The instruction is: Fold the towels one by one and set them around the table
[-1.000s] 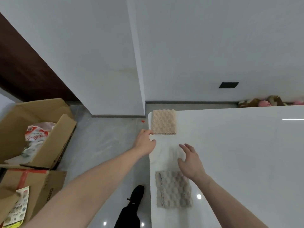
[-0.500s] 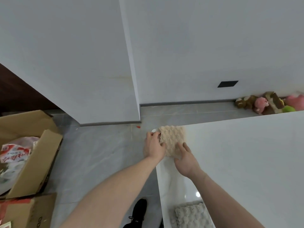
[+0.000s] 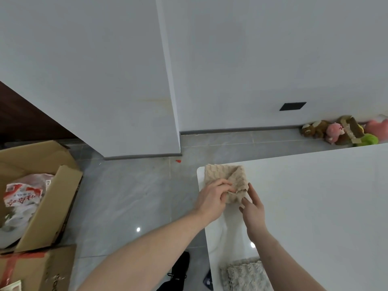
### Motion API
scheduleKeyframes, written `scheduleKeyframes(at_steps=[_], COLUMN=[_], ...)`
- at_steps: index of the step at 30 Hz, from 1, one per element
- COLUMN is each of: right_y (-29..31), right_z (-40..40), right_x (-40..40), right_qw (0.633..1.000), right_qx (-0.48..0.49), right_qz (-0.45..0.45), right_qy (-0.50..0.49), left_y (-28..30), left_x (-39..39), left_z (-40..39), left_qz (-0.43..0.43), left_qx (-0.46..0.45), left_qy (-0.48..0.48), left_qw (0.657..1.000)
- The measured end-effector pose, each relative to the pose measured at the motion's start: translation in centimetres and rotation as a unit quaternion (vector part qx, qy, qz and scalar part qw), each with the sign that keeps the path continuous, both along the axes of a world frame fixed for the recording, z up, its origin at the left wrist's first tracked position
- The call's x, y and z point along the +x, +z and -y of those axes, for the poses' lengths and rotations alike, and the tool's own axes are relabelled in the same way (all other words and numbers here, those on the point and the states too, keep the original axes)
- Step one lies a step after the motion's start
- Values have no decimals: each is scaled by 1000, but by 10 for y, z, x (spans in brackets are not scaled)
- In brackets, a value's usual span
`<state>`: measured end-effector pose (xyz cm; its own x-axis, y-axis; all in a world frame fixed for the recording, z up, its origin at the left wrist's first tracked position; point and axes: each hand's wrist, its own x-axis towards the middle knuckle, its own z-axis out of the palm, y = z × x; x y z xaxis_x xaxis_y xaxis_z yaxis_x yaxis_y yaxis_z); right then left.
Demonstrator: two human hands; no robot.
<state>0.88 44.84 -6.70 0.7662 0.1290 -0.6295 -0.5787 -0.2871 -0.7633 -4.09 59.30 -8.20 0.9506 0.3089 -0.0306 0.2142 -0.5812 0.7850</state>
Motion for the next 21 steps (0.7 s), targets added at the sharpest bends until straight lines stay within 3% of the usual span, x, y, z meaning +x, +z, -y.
scheduleKeyframes(at_steps=[4,9,15,19,21], right_y=[-4,-9,-25,-26,-24], right_z=[-1,-7,-16,-17,-15], right_x=[2,5,13,21,24], right_qw=[991,920,862,840,827], right_qx=[-55,-198,-247,-273,-287], right_qz=[83,202,184,183,189], right_qy=[86,270,403,432,446], left_y=[4,-6,-21,-19,-15], left_x=[5,-2,-10,-5,-5], left_z=[-6,-24,-24,-22,-21], left_qz=[-16,-133,-215,-252,-249], left_qx=[-71,-19,-81,-135,-115], left_qy=[115,212,55,51,69], left_qw=[991,968,972,957,959])
